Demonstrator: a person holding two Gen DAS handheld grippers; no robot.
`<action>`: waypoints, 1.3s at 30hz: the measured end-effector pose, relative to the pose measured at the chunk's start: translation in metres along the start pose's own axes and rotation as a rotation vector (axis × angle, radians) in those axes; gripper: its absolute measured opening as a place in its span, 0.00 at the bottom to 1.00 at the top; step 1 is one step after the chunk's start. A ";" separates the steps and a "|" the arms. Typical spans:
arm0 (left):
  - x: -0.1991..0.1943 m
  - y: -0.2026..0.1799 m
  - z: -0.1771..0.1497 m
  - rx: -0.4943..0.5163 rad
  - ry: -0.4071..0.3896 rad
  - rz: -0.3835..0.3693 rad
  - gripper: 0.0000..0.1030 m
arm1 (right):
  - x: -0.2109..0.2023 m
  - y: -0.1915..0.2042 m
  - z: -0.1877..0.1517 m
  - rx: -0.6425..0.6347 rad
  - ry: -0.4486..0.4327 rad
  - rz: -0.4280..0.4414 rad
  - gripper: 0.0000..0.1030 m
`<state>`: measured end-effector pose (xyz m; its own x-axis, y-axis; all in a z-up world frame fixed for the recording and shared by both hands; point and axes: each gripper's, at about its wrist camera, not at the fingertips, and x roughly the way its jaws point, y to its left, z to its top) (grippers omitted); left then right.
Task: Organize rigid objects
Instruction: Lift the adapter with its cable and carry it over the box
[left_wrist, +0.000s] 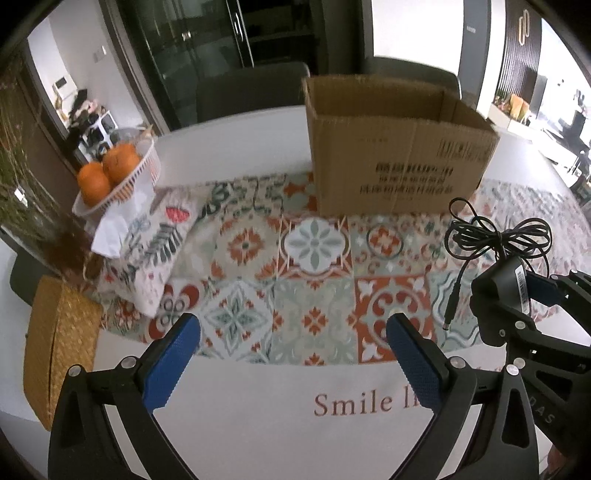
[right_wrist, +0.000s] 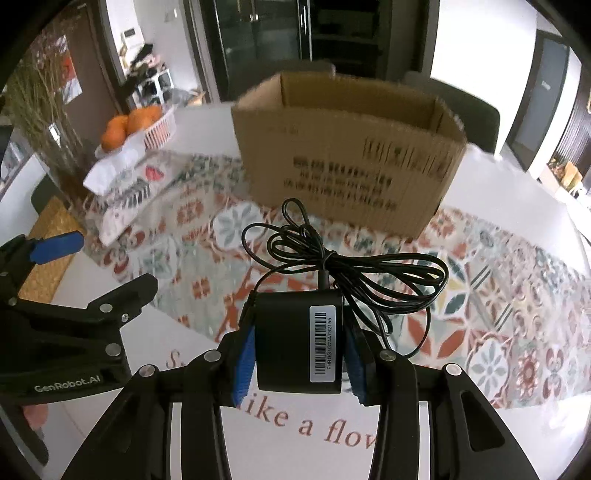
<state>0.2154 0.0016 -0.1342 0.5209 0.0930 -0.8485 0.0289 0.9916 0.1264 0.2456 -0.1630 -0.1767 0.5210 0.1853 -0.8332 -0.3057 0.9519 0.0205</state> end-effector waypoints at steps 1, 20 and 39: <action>-0.003 0.000 0.003 0.001 -0.011 -0.002 1.00 | -0.004 -0.001 0.003 0.003 -0.013 0.000 0.41; -0.038 0.000 0.074 -0.004 -0.195 0.013 1.00 | -0.040 -0.020 0.063 0.045 -0.183 -0.045 0.41; -0.037 0.003 0.147 -0.023 -0.269 0.015 1.00 | -0.042 -0.049 0.144 0.070 -0.263 -0.069 0.41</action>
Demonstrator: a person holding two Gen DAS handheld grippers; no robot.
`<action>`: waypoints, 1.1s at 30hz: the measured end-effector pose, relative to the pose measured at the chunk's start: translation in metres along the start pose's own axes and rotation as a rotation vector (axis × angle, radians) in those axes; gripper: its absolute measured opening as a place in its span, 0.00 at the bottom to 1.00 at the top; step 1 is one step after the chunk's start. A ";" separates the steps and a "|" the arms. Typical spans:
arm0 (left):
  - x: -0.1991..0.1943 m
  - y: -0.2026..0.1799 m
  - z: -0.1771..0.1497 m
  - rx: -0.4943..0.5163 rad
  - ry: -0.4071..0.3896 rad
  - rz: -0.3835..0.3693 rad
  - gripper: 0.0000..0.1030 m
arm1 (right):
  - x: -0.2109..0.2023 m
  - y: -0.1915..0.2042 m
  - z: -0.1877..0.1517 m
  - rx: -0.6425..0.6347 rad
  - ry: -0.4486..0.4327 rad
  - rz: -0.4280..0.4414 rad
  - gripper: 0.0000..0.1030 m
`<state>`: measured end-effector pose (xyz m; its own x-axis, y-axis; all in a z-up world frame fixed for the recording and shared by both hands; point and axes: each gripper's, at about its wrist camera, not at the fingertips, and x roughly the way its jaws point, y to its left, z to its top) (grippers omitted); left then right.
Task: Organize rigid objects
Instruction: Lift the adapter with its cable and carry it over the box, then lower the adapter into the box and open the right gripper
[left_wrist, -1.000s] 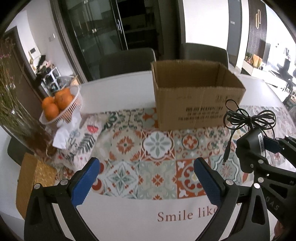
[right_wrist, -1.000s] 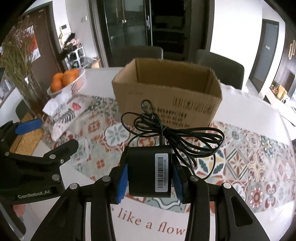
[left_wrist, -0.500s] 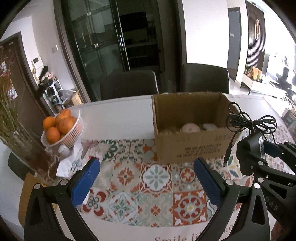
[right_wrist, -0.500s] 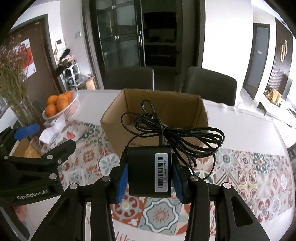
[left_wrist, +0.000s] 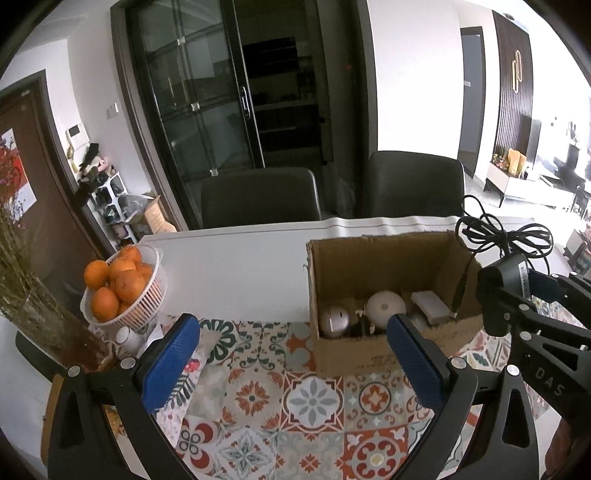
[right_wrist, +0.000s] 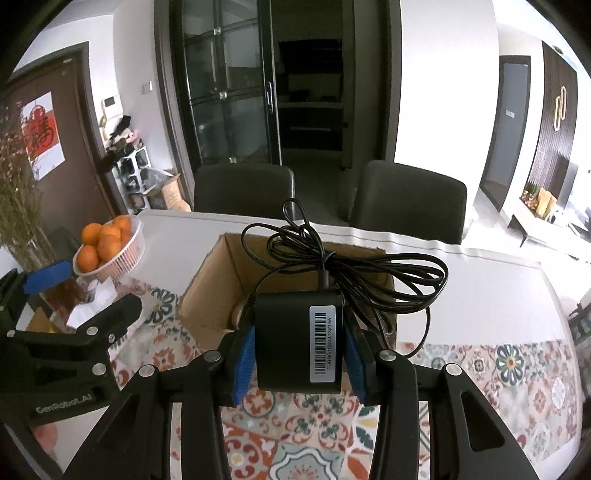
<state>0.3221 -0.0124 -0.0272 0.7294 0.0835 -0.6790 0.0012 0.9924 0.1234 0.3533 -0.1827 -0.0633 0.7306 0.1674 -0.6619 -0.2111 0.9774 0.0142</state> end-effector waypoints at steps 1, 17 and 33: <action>0.002 0.001 0.003 -0.001 -0.002 -0.001 1.00 | 0.004 -0.001 0.002 0.005 0.004 0.006 0.41; 0.067 0.014 0.023 -0.052 0.085 -0.013 1.00 | 0.076 -0.007 0.031 -0.006 0.118 0.022 0.41; 0.090 0.016 0.019 -0.049 0.121 0.005 1.00 | 0.113 -0.013 0.030 0.008 0.205 0.005 0.45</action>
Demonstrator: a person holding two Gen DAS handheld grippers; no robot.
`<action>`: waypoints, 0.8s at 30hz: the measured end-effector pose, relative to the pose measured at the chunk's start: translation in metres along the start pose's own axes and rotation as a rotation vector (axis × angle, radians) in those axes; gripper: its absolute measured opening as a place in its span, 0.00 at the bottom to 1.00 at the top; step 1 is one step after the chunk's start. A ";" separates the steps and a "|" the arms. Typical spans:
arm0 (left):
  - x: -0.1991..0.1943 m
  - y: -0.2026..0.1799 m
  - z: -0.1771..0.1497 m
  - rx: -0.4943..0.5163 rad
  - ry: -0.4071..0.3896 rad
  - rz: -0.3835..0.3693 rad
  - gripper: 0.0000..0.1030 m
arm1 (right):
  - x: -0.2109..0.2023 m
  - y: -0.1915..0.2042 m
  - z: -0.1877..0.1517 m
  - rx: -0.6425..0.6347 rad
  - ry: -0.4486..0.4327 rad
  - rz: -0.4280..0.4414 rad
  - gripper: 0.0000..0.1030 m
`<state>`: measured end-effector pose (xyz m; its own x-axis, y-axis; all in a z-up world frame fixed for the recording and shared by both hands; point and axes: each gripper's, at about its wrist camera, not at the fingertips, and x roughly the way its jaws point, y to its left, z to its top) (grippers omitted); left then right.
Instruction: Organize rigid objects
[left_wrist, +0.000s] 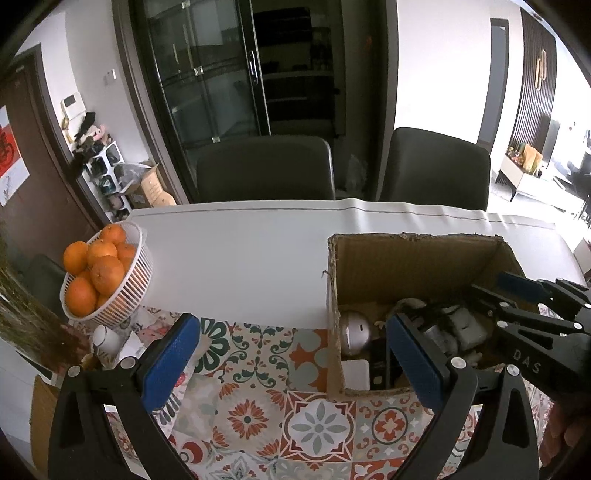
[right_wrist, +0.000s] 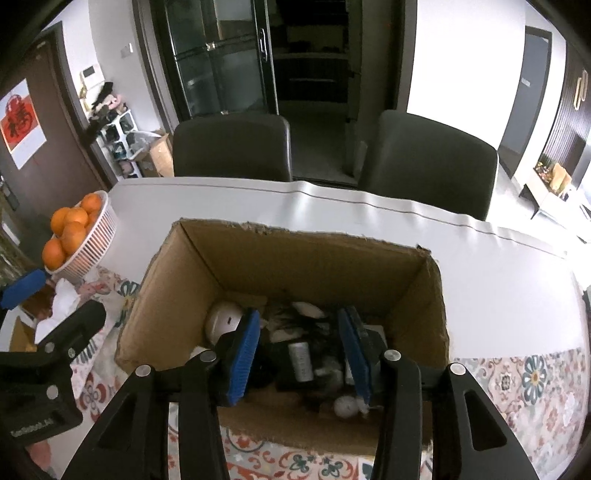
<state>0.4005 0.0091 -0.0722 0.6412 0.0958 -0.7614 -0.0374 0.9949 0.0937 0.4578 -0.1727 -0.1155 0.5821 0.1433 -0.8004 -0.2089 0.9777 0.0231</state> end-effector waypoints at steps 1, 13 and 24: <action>-0.002 -0.001 -0.001 0.005 -0.004 0.002 1.00 | -0.003 -0.001 -0.002 0.007 -0.002 -0.005 0.45; -0.065 -0.009 -0.020 0.039 -0.090 -0.032 1.00 | -0.074 -0.008 -0.040 0.112 -0.095 -0.078 0.72; -0.139 -0.009 -0.058 0.047 -0.181 -0.033 1.00 | -0.157 0.004 -0.087 0.081 -0.233 -0.185 0.81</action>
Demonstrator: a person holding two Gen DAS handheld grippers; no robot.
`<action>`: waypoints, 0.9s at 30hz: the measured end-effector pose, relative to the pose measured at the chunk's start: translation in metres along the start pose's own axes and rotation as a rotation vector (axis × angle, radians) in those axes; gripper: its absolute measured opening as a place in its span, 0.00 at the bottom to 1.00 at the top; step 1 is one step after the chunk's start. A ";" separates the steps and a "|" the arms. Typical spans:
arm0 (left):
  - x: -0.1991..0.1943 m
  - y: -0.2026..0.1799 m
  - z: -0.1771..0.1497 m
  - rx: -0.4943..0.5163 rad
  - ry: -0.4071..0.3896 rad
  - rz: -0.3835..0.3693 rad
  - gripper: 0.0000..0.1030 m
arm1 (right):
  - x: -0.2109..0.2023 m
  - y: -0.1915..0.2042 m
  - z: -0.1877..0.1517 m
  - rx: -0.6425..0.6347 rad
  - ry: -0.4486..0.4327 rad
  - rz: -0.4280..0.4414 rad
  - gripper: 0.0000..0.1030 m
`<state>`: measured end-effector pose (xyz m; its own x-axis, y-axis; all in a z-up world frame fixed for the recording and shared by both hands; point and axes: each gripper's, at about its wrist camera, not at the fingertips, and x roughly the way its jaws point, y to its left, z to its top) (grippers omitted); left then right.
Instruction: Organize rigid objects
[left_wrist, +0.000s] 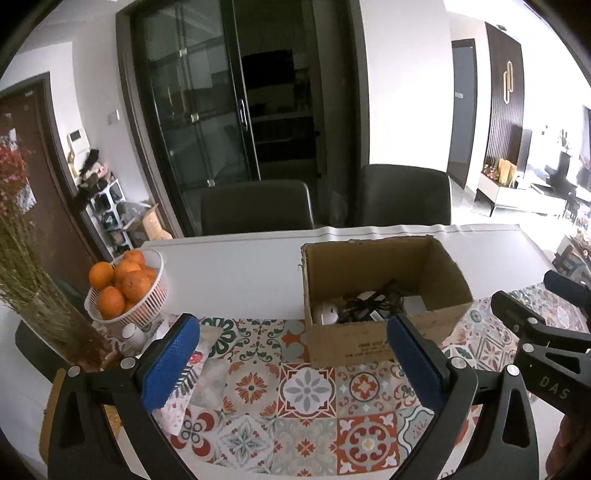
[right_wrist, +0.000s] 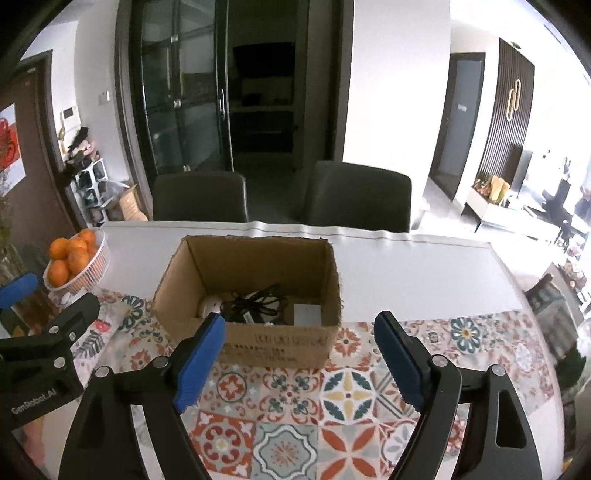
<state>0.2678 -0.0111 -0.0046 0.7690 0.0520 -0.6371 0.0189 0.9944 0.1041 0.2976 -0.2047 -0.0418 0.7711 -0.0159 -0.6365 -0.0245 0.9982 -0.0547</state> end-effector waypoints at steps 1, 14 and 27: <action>-0.006 0.000 -0.002 0.001 -0.009 0.000 1.00 | -0.007 -0.001 -0.003 0.001 -0.012 -0.004 0.81; -0.069 -0.003 -0.036 -0.005 -0.050 -0.021 1.00 | -0.080 -0.004 -0.037 -0.007 -0.082 -0.051 0.84; -0.117 0.000 -0.055 -0.007 -0.093 -0.037 1.00 | -0.132 -0.006 -0.054 0.022 -0.161 -0.057 0.87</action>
<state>0.1428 -0.0118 0.0276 0.8241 0.0065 -0.5664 0.0445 0.9961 0.0763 0.1610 -0.2115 0.0009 0.8627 -0.0652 -0.5015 0.0351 0.9970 -0.0694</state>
